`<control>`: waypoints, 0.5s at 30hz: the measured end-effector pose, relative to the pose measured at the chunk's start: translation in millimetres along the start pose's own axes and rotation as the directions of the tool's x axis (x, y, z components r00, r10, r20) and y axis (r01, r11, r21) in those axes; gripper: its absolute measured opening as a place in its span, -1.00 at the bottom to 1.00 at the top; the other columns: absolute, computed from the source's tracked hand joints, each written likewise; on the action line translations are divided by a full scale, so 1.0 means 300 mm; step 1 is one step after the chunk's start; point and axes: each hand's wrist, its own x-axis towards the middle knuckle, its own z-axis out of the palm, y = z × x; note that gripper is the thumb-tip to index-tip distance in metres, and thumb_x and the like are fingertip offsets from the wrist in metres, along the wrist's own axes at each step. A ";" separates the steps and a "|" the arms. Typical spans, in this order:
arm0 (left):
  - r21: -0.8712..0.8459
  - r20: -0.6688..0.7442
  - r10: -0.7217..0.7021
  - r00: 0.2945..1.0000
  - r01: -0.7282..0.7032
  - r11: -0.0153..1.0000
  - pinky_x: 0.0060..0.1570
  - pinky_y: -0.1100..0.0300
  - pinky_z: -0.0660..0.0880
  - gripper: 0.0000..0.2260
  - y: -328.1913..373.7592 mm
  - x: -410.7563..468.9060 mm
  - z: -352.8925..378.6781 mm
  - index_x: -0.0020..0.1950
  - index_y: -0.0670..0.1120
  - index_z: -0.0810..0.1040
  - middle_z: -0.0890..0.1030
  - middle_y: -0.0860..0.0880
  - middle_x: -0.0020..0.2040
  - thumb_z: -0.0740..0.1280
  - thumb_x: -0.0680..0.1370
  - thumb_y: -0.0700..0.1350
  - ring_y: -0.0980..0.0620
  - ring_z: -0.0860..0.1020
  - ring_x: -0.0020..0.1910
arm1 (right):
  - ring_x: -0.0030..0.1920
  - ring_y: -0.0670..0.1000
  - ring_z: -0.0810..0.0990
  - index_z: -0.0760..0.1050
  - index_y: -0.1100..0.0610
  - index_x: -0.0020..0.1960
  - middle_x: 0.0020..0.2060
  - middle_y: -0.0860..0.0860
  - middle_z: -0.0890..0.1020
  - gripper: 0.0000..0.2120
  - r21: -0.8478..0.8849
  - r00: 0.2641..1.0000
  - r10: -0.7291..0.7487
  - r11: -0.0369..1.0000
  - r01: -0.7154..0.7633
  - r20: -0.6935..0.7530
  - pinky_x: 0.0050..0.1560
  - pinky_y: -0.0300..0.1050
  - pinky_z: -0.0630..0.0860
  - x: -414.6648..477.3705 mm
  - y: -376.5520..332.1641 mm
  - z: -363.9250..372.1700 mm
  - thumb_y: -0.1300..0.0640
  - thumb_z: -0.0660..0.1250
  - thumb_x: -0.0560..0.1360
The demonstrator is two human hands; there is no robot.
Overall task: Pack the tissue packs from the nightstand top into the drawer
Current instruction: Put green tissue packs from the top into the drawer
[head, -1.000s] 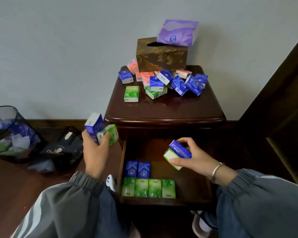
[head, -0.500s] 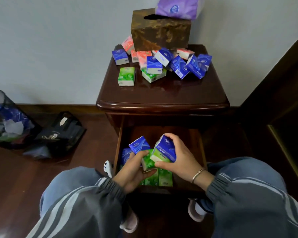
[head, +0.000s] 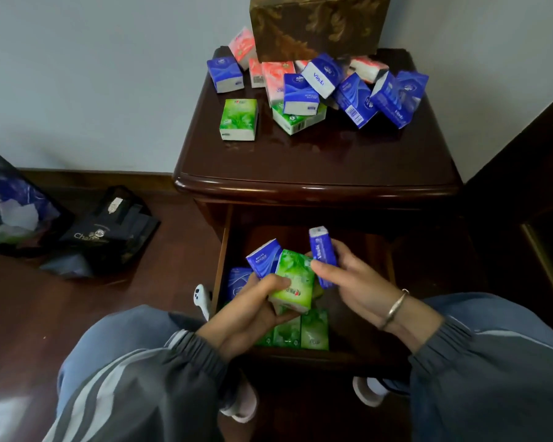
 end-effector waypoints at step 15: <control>0.449 0.341 -0.280 0.897 0.107 0.887 0.27 -0.10 0.40 -0.31 0.080 -0.052 -0.002 0.43 0.06 0.32 0.51 -0.19 0.34 0.34 0.30 -0.20 -0.25 0.46 0.32 | -0.19 -0.16 0.65 0.49 0.04 -0.01 -0.20 -0.10 0.64 -0.64 -0.241 0.995 0.101 0.966 -0.094 0.016 -0.23 -0.28 0.56 0.040 -0.032 -0.087 0.23 0.52 0.27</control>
